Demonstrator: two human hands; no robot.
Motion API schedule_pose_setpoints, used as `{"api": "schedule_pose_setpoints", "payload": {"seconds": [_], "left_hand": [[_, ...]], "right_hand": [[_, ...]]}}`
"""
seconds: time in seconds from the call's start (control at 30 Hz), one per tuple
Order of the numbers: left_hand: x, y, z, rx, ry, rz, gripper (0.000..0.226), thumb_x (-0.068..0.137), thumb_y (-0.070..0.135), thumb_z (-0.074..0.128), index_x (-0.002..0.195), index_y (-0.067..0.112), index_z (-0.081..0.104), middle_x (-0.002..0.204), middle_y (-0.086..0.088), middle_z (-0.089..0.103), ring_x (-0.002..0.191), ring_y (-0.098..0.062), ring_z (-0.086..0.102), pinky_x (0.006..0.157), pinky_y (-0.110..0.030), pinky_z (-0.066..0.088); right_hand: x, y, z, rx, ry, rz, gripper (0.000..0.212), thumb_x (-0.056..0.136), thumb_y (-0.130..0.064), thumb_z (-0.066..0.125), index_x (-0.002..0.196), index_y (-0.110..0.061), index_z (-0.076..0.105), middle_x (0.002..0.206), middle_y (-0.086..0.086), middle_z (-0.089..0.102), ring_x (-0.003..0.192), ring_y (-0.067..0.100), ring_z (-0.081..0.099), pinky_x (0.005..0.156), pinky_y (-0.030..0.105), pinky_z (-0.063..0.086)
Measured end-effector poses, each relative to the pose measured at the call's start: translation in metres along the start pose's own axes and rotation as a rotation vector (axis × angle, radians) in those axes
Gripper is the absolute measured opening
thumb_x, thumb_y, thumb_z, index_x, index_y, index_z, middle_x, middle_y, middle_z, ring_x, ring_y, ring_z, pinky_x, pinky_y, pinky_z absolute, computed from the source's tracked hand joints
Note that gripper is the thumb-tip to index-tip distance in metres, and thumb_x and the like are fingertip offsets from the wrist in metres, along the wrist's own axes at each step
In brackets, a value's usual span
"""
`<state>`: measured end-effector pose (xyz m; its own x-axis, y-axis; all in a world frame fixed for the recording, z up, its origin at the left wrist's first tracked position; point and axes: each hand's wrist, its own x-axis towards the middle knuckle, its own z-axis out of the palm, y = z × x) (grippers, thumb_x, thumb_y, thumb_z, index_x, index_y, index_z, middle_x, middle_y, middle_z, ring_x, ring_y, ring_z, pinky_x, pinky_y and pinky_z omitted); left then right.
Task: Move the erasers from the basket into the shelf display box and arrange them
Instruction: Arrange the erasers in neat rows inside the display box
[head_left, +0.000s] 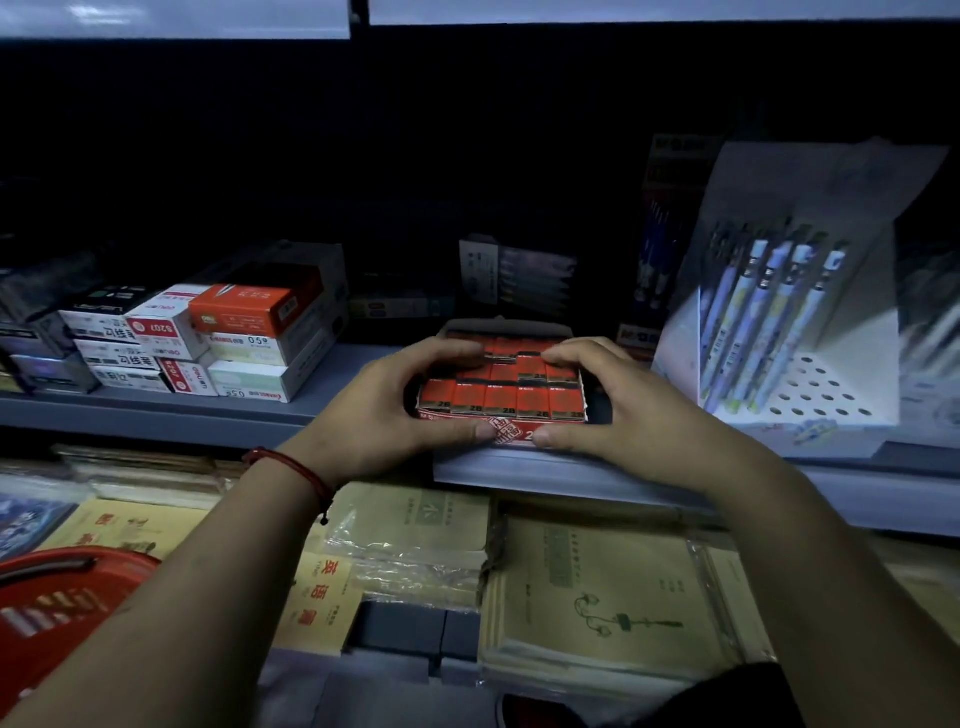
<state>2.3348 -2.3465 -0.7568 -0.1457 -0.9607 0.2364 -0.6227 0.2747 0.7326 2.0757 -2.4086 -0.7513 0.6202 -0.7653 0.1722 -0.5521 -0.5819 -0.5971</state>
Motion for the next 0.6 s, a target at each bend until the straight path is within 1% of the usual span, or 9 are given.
{"api": "schedule_pose_setpoints", "payload": {"seconds": [0.07,0.17,0.27,0.33,0.37,0.43,0.5,0.53,0.6], "left_hand": [[0.001,0.0,0.002,-0.03,0.016,-0.005,0.076,0.066,0.049,0.086,0.135,0.04,0.055,0.131,0.023,0.059,0.121,0.004,0.056,0.103,-0.03,0.052],[0.002,0.0,0.004,-0.074,0.03,-0.011,0.079,0.064,0.047,0.087,0.135,0.039,0.054,0.13,0.021,0.063,0.121,0.003,0.058,0.104,-0.033,0.051],[0.003,-0.002,0.006,-0.083,0.046,-0.008,0.078,0.065,0.044,0.087,0.136,0.037,0.054,0.13,0.018,0.063,0.121,0.002,0.058,0.105,-0.033,0.051],[0.004,-0.003,0.006,-0.08,0.052,0.0,0.078,0.066,0.045,0.087,0.136,0.037,0.055,0.131,0.016,0.062,0.122,0.0,0.058,0.106,-0.033,0.05],[0.004,-0.004,0.007,-0.082,0.051,0.001,0.078,0.066,0.047,0.087,0.136,0.037,0.054,0.132,0.016,0.061,0.122,0.0,0.058,0.106,-0.034,0.05],[0.004,-0.006,0.007,-0.092,0.053,0.0,0.079,0.065,0.05,0.086,0.136,0.038,0.054,0.133,0.017,0.06,0.122,0.0,0.058,0.106,-0.034,0.05],[0.005,-0.006,0.007,-0.096,0.058,0.0,0.08,0.065,0.053,0.086,0.136,0.039,0.053,0.134,0.018,0.06,0.122,0.001,0.057,0.106,-0.033,0.05],[0.005,-0.006,0.008,-0.094,0.06,0.0,0.08,0.065,0.054,0.085,0.136,0.039,0.053,0.134,0.018,0.059,0.122,0.002,0.057,0.106,-0.032,0.05],[0.006,-0.006,0.008,-0.082,0.065,0.001,0.079,0.065,0.054,0.084,0.136,0.039,0.053,0.134,0.019,0.059,0.122,0.004,0.056,0.107,-0.031,0.049]], "right_hand": [[0.002,0.0,-0.001,0.015,-0.015,0.002,0.071,0.075,-0.057,0.075,0.136,-0.038,0.044,0.133,-0.024,0.039,0.128,0.006,0.041,0.109,0.037,0.041],[0.005,0.0,-0.002,0.037,-0.036,0.015,0.069,0.075,-0.054,0.077,0.135,-0.04,0.045,0.132,-0.024,0.039,0.128,0.006,0.041,0.109,0.035,0.041],[0.006,-0.001,-0.004,0.051,-0.045,0.024,0.071,0.077,-0.048,0.078,0.137,-0.037,0.043,0.132,-0.021,0.039,0.126,0.001,0.042,0.106,0.025,0.041],[0.007,-0.001,-0.004,0.046,-0.037,0.037,0.076,0.076,-0.047,0.08,0.139,-0.037,0.041,0.131,-0.02,0.039,0.125,0.0,0.042,0.102,0.018,0.039],[0.008,-0.002,-0.004,0.051,-0.03,0.048,0.08,0.073,-0.048,0.082,0.141,-0.037,0.04,0.131,-0.02,0.039,0.126,0.001,0.042,0.102,0.017,0.038],[0.011,-0.004,-0.003,0.069,-0.025,0.077,0.089,0.066,-0.054,0.084,0.142,-0.04,0.039,0.131,-0.021,0.038,0.128,0.004,0.04,0.106,0.024,0.038],[0.016,-0.005,-0.001,0.053,-0.038,0.1,0.096,0.06,-0.058,0.078,0.145,-0.042,0.036,0.13,-0.022,0.035,0.128,0.008,0.037,0.108,0.031,0.038],[0.019,-0.007,0.0,0.029,-0.045,0.111,0.098,0.061,-0.055,0.076,0.148,-0.042,0.033,0.129,-0.021,0.033,0.127,0.009,0.034,0.107,0.03,0.035],[0.023,-0.011,0.001,-0.022,-0.058,0.132,0.099,0.064,-0.05,0.072,0.152,-0.039,0.028,0.127,-0.018,0.03,0.12,0.008,0.029,0.1,0.024,0.03]]}}
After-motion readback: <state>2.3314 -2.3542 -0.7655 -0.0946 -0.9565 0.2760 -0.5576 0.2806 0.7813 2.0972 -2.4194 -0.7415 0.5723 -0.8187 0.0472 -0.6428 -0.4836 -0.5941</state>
